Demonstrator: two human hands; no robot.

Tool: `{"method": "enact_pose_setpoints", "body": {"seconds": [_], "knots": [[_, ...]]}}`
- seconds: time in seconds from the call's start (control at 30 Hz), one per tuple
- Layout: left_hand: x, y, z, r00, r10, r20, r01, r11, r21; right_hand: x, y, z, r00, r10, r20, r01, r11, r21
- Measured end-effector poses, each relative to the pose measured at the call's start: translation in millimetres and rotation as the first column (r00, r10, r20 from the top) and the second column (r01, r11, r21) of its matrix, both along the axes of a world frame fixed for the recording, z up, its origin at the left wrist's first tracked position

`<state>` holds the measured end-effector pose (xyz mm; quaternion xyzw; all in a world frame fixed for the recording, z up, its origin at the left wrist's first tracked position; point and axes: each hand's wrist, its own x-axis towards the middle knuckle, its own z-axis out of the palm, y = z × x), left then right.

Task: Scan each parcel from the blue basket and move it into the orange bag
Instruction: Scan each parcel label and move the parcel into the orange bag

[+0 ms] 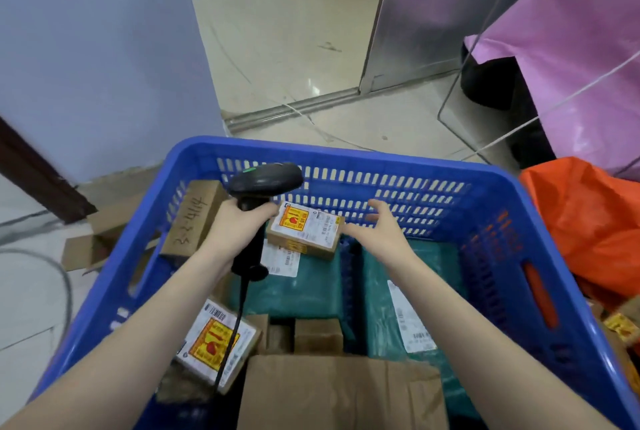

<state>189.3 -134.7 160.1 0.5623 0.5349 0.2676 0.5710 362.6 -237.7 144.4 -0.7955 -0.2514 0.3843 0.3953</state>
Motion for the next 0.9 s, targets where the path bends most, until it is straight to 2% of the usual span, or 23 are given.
{"method": "enact_pose_setpoints", "body": {"seconds": [0.2,0.57,0.7,0.9], "knots": [[5.6,25.0,-53.0,0.999,-0.021,-0.043,0.011,0.975,-0.222,-0.4,24.6,-54.7,0.99,-0.003,-0.141,-0.007,0.997,-0.073],[30.8,45.1,-85.7,0.993,-0.11,-0.054,0.083,0.928,-0.363,3.2,45.8,-105.3,0.944,-0.07,-0.323,0.038,0.994,-0.103],[31.8,42.1,-81.7,0.997,-0.071,-0.034,0.056,0.943,-0.329,4.8,44.5,-106.6,0.931,-0.13,-0.342,0.107,0.991,-0.086],[28.4,29.6,-40.6,0.996,-0.048,0.073,0.06,0.982,-0.176,11.7,32.5,-68.8,0.932,-0.192,-0.307,0.212,0.977,0.035]]}}
